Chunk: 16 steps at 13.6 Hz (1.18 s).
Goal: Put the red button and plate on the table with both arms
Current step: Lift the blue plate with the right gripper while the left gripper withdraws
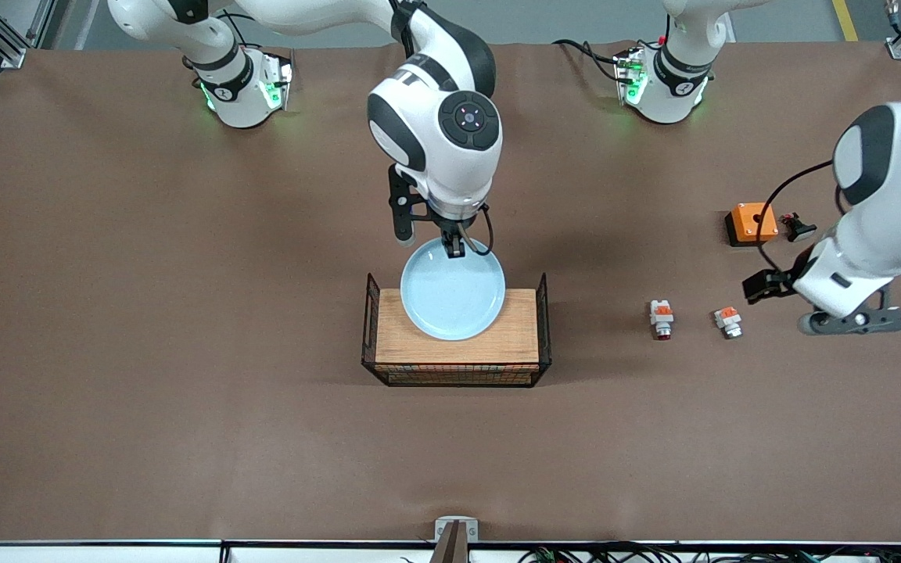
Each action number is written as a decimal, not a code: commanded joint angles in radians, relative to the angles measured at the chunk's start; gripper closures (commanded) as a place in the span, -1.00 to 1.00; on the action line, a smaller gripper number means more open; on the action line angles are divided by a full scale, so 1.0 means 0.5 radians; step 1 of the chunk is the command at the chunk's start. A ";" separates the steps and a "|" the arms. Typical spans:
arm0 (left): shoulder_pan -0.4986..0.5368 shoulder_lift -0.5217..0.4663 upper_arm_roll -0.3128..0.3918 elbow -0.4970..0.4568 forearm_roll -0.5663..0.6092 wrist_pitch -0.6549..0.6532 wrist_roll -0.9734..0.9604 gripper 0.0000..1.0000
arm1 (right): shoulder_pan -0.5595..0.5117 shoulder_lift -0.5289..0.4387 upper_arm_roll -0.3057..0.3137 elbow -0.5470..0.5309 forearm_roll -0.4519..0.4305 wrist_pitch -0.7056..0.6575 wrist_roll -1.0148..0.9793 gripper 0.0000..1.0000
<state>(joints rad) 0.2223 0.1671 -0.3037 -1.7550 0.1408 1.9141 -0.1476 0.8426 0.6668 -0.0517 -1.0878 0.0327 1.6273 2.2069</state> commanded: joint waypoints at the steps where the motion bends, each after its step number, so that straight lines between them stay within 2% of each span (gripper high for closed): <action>1: 0.031 -0.186 -0.016 -0.052 -0.103 -0.085 0.034 -0.99 | -0.117 -0.167 0.036 -0.009 0.140 -0.229 -0.262 0.99; 4: 0.074 -0.294 -0.012 -0.052 -0.186 -0.149 0.044 -0.99 | -0.298 -0.339 0.033 -0.009 0.278 -0.459 -0.700 0.99; 6: 0.077 -0.337 -0.009 -0.046 -0.189 -0.174 0.044 -0.99 | -0.506 -0.447 0.033 -0.012 0.327 -0.606 -1.116 0.99; 8: 0.077 -0.359 -0.006 -0.040 -0.208 -0.174 0.041 -0.99 | -0.660 -0.496 0.012 -0.012 0.321 -0.735 -1.592 0.99; 10: 0.052 -0.368 0.030 -0.024 -0.232 -0.174 0.040 -0.99 | -0.850 -0.545 0.005 -0.021 0.242 -0.760 -2.156 0.99; 13: -0.091 -0.368 0.186 -0.003 -0.232 -0.174 0.044 -0.99 | -1.147 -0.542 0.008 -0.049 0.226 -0.715 -2.807 0.99; 16: -0.340 -0.368 0.426 0.019 -0.232 -0.174 0.041 -0.99 | -1.451 -0.579 0.008 -0.305 0.220 -0.476 -3.332 0.99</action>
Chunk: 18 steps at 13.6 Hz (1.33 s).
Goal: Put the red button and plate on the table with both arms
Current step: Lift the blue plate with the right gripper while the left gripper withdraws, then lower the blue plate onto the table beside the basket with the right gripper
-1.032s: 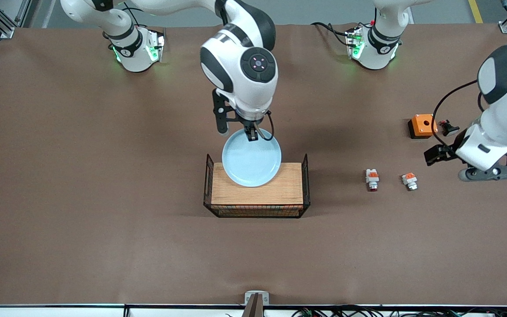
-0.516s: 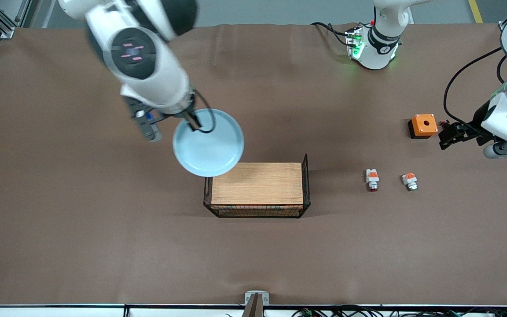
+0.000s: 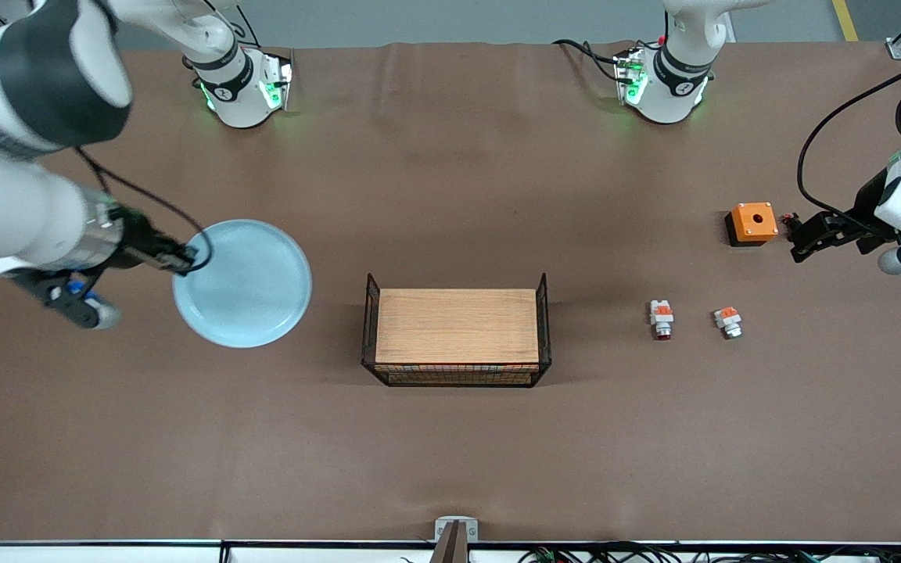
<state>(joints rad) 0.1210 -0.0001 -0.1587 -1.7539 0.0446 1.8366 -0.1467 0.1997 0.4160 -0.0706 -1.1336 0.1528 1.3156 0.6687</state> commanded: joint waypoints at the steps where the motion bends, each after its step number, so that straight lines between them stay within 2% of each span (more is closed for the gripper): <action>1: -0.192 -0.037 0.191 0.016 -0.040 -0.025 0.042 -0.99 | -0.257 -0.102 0.046 -0.327 -0.017 0.267 -0.470 0.99; 7: -0.365 -0.067 0.388 0.026 -0.043 -0.041 0.042 -0.99 | -0.721 -0.108 0.052 -0.889 0.013 0.985 -1.425 0.99; 11: -0.343 -0.064 0.388 0.136 -0.043 -0.089 0.033 -0.99 | -0.933 -0.090 0.052 -1.285 0.292 1.479 -1.968 0.99; 14: -0.328 -0.064 0.391 0.194 -0.043 -0.120 0.036 -0.99 | -0.982 -0.047 0.052 -1.451 0.424 1.666 -2.064 0.99; 18: -0.325 -0.058 0.391 0.225 -0.095 -0.133 0.023 -0.99 | -0.992 0.079 0.049 -1.460 0.516 1.695 -2.162 0.99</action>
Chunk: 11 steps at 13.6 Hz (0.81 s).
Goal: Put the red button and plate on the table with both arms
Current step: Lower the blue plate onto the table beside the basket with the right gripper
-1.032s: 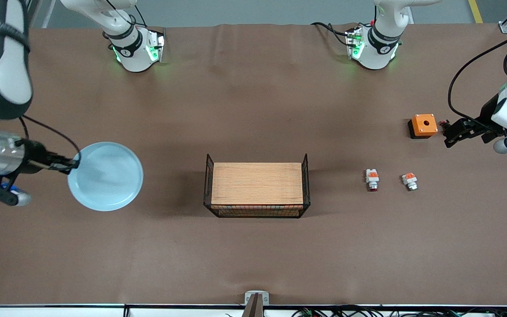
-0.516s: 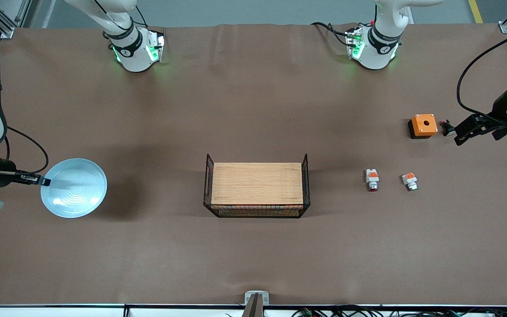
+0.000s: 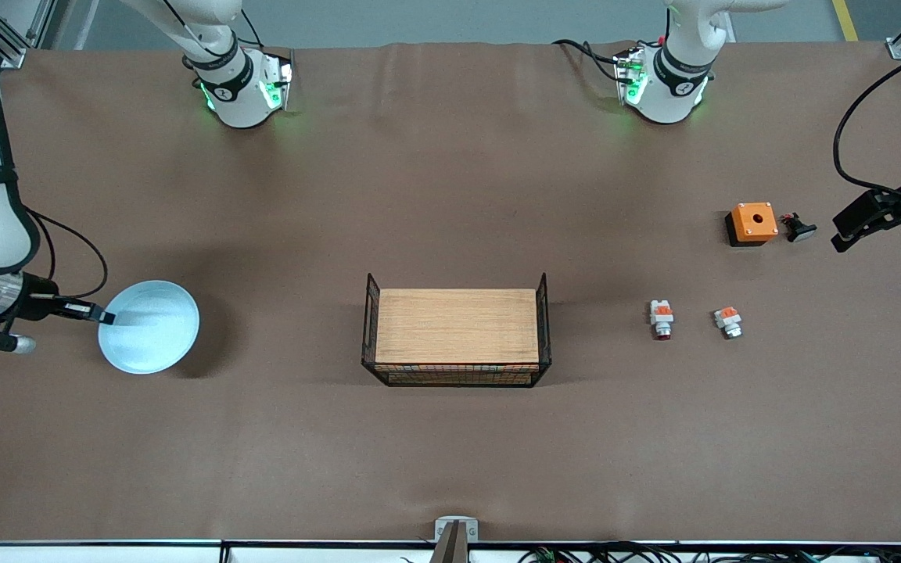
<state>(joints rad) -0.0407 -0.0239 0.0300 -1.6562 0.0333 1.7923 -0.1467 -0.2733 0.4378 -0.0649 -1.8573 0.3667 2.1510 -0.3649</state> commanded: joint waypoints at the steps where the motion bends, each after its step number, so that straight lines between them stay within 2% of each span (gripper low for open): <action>1: -0.001 -0.007 0.014 0.054 -0.091 -0.044 0.017 -0.99 | -0.045 0.069 0.038 -0.013 0.131 0.033 -0.123 0.99; 11: -0.001 0.020 0.005 0.143 -0.051 -0.078 0.026 -0.99 | -0.049 0.265 0.038 -0.019 0.172 0.165 -0.197 0.96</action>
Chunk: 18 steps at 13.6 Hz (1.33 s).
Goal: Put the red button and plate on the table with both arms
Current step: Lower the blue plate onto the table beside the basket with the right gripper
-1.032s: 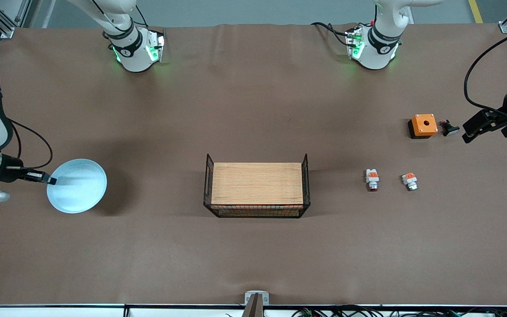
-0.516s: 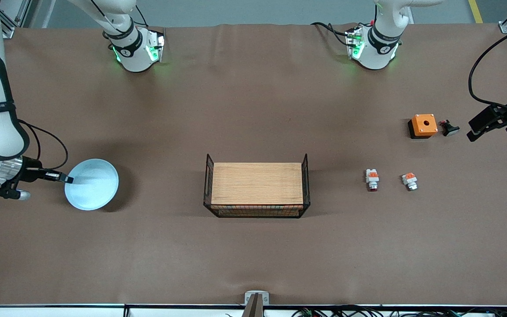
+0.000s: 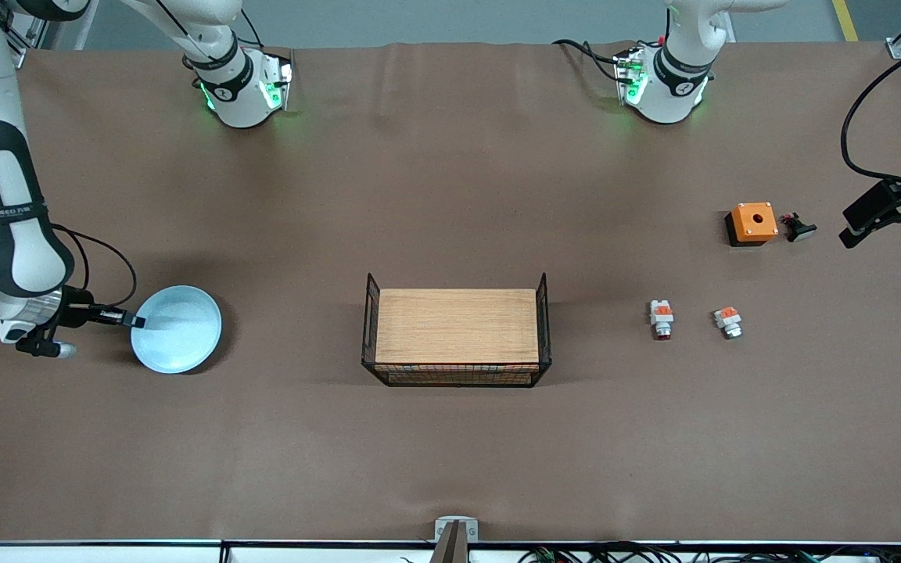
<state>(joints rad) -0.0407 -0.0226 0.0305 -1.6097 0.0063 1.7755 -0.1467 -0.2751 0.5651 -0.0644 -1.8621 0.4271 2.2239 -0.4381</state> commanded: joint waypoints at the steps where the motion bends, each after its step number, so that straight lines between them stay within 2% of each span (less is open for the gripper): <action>1: -0.007 0.018 0.003 0.050 0.003 -0.044 0.023 -0.99 | -0.045 0.020 0.037 -0.003 0.051 0.022 -0.050 0.96; 3: -0.007 0.018 0.003 0.050 0.003 -0.044 0.026 -0.99 | -0.045 0.036 0.037 0.006 0.051 0.028 -0.053 0.91; 5: -0.014 0.011 0.000 0.050 0.000 -0.056 0.026 -0.99 | -0.045 0.036 0.040 0.012 0.051 0.028 -0.053 0.78; 6: -0.014 0.011 -0.003 0.056 -0.009 -0.081 0.023 -0.99 | -0.045 0.036 0.040 0.018 0.051 0.028 -0.084 0.51; 7: -0.014 0.011 -0.009 0.056 -0.019 -0.084 0.023 -0.99 | -0.048 0.039 0.040 0.033 0.051 0.028 -0.127 -0.18; 8: -0.014 0.011 -0.009 0.056 -0.022 -0.084 0.023 -0.99 | -0.045 0.045 0.040 0.037 0.051 0.028 -0.136 -0.74; 9: -0.014 0.011 -0.009 0.056 -0.019 -0.084 0.023 -0.99 | -0.042 0.045 0.040 0.046 0.054 0.028 -0.136 -1.00; 12: -0.014 0.011 -0.009 0.056 -0.025 -0.084 0.014 -0.99 | 0.001 -0.028 0.043 0.067 0.039 -0.002 -0.124 -1.00; 15: -0.014 0.011 -0.009 0.056 -0.028 -0.084 0.014 -0.99 | 0.108 -0.206 0.028 0.064 -0.031 -0.106 0.004 -1.00; 18: -0.014 0.011 -0.009 0.056 -0.028 -0.084 0.011 -0.99 | 0.240 -0.430 0.043 0.107 -0.454 -0.327 0.473 -1.00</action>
<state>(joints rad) -0.0443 -0.0223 0.0235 -1.6042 0.0063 1.7578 -0.1467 -0.1971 0.4397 -0.0446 -1.7974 0.2989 2.1249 -0.3256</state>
